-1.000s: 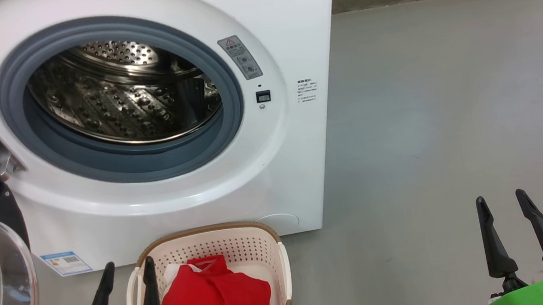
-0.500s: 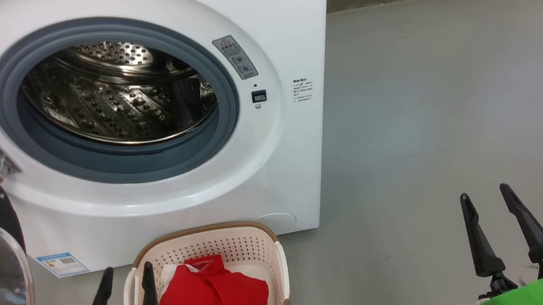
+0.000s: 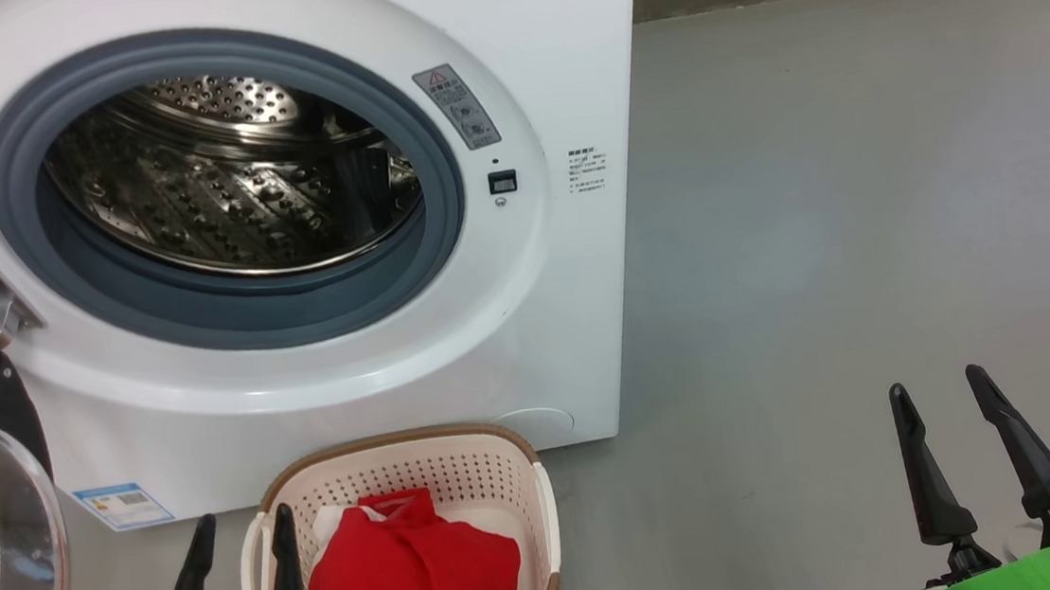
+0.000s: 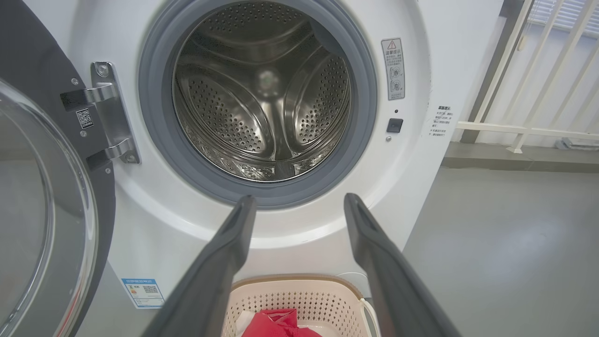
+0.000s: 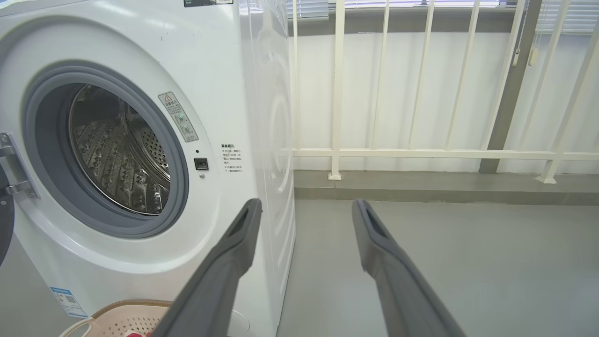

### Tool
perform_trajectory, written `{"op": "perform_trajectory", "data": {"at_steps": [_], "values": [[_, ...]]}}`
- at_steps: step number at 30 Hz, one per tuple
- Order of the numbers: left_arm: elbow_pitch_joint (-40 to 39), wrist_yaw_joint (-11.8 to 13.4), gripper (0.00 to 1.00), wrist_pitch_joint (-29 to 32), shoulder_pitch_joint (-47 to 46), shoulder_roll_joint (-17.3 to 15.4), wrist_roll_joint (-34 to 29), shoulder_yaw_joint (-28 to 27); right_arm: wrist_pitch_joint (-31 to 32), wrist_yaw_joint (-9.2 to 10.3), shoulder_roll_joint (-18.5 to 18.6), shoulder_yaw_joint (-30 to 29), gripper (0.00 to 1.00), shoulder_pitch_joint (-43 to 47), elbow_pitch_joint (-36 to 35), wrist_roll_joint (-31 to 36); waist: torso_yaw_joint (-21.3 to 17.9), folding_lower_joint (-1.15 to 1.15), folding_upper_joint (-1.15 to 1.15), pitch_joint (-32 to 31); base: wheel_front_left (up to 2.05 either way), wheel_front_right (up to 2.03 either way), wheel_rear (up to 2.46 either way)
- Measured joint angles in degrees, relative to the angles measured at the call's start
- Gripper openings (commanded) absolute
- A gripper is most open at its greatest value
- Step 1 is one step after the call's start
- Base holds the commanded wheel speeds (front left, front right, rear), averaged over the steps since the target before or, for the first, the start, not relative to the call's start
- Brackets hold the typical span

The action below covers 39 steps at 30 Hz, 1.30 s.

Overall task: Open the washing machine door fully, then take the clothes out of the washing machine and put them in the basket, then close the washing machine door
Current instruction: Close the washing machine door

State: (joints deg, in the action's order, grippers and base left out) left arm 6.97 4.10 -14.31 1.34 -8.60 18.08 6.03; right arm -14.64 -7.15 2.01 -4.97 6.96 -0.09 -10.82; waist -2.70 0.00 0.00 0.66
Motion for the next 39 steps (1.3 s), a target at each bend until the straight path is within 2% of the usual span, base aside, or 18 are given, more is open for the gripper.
{"op": "perform_trajectory", "data": {"at_steps": [18, 39], "values": [[-0.62, -0.02, 1.00, 0.00, -0.01, -0.31, 0.02, 0.34, 0.00, 0.00, 0.00, 0.19, 1.00, -0.01, 0.37, -0.19, 0.22, 0.00, 0.00, 1.59, -1.37, 1.36, 0.01], [-3.14, 0.97, 1.00, 0.00, -0.03, -0.37, -0.91, 1.45, 0.00, 0.00, 0.00, 0.23, 1.00, -0.11, 0.57, -0.23, 1.41, 0.00, 0.00, 1.12, -0.07, 0.07, 0.00]]}}
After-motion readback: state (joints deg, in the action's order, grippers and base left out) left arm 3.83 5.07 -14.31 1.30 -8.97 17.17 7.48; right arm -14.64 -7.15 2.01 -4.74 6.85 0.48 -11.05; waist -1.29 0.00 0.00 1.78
